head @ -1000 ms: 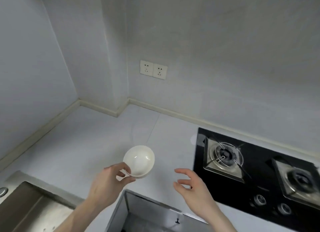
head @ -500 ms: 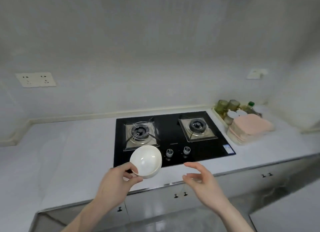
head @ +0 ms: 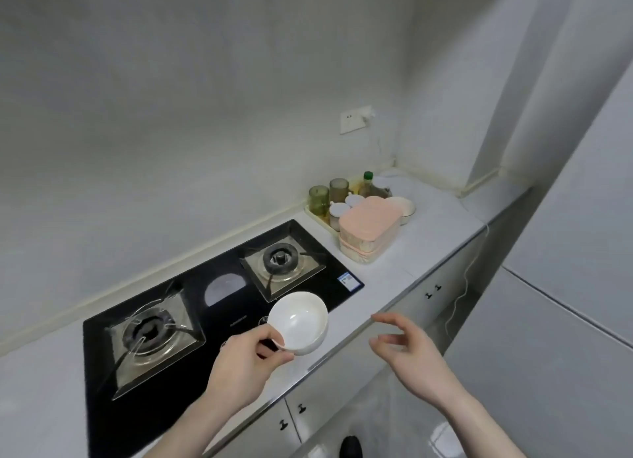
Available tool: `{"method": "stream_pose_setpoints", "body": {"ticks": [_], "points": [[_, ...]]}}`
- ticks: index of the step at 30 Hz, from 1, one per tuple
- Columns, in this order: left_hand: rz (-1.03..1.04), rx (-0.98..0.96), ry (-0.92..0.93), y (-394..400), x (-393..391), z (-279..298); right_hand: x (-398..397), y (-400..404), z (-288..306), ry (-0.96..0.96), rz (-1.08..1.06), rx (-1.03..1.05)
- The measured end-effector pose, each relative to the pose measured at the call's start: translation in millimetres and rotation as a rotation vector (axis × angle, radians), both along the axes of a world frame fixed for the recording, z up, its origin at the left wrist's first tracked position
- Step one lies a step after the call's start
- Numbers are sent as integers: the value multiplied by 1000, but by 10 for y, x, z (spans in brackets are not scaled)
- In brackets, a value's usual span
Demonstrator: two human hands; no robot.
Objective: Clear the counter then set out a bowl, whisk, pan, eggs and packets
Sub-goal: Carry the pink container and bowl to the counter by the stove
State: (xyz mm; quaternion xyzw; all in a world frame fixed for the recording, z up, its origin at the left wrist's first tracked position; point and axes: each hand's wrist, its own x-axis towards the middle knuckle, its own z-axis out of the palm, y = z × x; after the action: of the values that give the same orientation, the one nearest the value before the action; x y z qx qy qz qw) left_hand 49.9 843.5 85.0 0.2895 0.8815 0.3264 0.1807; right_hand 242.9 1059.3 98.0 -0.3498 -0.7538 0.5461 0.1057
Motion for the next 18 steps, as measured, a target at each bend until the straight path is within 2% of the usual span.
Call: {"method": "stream_pose_setpoints", "body": {"ticks": [12, 18], "points": [[-254, -14, -144, 2620, -397, -536, -20, 1896, -285, -134, -232, -7], [-325, -58, -151, 3577, -537, -711, 24, 2574, -503, -205, -307, -15]]}}
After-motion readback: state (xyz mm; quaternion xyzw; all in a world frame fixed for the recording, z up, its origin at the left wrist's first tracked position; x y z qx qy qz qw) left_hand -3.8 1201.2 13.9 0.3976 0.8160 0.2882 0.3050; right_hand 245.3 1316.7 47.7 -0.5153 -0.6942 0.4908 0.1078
